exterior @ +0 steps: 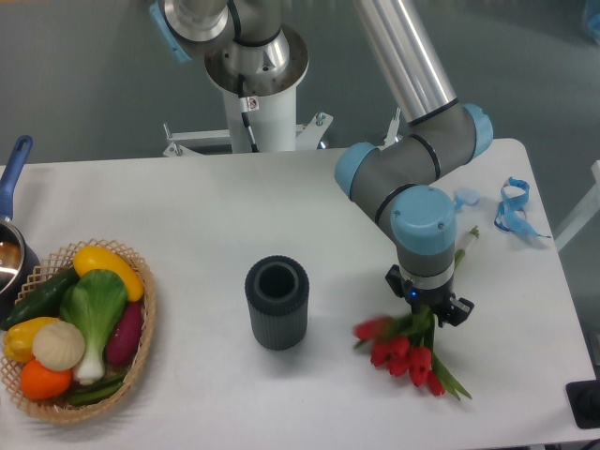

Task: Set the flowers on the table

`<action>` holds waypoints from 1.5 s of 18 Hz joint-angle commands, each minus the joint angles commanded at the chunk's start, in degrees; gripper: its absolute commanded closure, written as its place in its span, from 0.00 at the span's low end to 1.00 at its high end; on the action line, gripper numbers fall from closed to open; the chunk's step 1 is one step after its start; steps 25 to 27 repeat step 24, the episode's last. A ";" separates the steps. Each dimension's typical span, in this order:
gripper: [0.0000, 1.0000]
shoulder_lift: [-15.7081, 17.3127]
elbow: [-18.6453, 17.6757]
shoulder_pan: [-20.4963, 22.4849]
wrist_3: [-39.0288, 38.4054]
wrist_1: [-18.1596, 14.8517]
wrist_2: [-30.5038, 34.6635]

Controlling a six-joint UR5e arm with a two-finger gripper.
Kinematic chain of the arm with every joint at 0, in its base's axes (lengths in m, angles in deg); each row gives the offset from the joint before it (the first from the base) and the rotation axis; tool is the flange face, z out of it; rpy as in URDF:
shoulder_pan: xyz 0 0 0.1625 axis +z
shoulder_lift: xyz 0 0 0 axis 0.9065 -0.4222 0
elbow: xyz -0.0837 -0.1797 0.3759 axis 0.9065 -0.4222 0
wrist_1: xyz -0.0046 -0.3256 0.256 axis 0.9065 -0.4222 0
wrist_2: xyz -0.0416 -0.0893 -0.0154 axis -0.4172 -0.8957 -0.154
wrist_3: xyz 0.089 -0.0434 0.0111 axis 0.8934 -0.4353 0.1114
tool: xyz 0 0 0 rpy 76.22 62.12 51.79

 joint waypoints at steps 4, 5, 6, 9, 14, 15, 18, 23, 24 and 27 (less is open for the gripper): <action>0.00 7.80 -0.62 -1.14 0.35 -0.35 -3.15; 0.00 9.74 -0.62 -0.88 0.53 -0.70 -4.64; 0.00 11.41 -0.44 -0.44 0.61 -0.88 -6.23; 0.00 15.55 0.96 1.40 1.31 -3.32 -8.61; 0.00 20.03 6.49 9.12 15.08 -20.97 -15.28; 0.00 20.57 6.94 11.05 18.60 -23.70 -16.60; 0.00 23.20 6.33 15.72 29.94 -27.94 -17.93; 0.00 24.96 6.15 21.26 39.01 -32.25 -21.26; 0.00 25.05 6.06 21.88 39.55 -32.34 -22.32; 0.00 25.05 6.06 21.88 39.55 -32.34 -22.32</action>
